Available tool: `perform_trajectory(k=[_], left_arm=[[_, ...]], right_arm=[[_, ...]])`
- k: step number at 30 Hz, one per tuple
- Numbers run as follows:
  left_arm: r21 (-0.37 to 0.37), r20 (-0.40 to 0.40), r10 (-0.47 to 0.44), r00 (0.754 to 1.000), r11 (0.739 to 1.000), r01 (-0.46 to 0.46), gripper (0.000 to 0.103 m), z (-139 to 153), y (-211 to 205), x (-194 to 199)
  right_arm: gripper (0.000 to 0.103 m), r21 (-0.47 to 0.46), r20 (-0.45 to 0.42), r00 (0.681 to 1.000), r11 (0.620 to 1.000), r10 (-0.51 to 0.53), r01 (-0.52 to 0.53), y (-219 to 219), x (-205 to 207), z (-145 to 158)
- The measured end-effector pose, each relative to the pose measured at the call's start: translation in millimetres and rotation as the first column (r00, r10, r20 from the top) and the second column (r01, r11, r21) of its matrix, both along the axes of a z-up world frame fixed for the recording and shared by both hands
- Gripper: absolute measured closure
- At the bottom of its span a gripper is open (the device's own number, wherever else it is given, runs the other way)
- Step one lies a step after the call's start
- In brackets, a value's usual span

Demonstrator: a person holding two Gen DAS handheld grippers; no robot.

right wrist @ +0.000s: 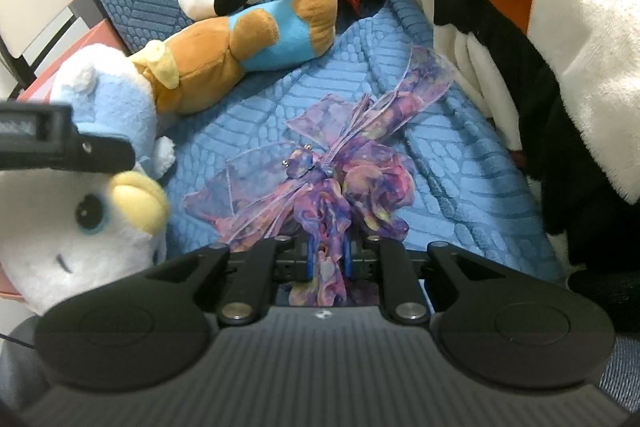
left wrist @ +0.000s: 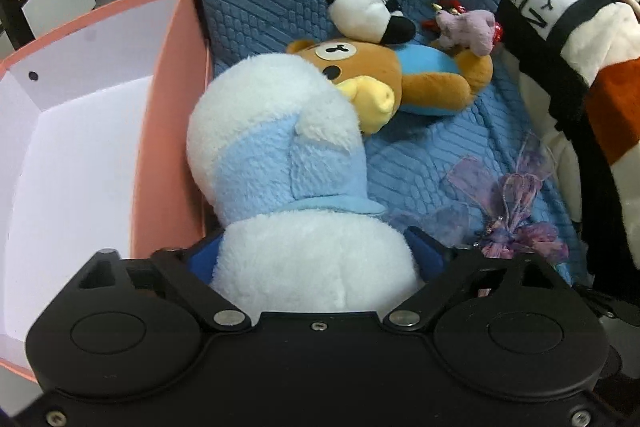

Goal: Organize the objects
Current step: 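Carry white-blue plush with left tool while right tool carries ribbon toward pink box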

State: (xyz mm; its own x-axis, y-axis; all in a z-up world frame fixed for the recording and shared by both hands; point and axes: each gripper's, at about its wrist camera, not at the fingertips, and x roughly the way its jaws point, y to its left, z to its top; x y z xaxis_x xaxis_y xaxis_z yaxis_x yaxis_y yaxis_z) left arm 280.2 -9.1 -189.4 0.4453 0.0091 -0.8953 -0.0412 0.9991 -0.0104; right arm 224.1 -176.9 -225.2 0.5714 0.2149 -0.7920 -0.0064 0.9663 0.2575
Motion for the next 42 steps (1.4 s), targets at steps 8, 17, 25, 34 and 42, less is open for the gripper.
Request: perform_trajectory(k=[8, 17, 25, 34, 42], left_arm=[[-0.069, -0.004, 0.003, 1.0, 0.998, -0.003, 0.027, 23, 18, -12], [-0.133, 0.011, -0.027, 1.0, 0.991, 0.028, 0.032, 63, 26, -37], [-0.186, 0.035, -0.058, 0.998, 0.98, 0.064, 0.034, 108, 33, -44], [-0.218, 0.085, -0.089, 0.992, 0.97, 0.105, 0.034, 153, 48, -34], [-0.261, 0.104, -0.042, 0.994, 0.963, 0.068, 0.035, 185, 94, -27]], right_arm=[[0.086, 0.049, -0.01, 1.0, 0.999, -0.009, 0.01, -8, -12, 22], [0.086, 0.08, 0.019, 0.999, 0.996, -0.032, 0.03, -23, -29, 73], [0.086, 0.081, 0.038, 0.998, 0.996, -0.049, 0.046, -28, -40, 118], [0.086, 0.061, 0.067, 0.997, 0.998, -0.025, 0.021, -3, -37, 164], [0.086, 0.07, 0.111, 0.993, 0.996, 0.038, -0.046, 32, -31, 206]])
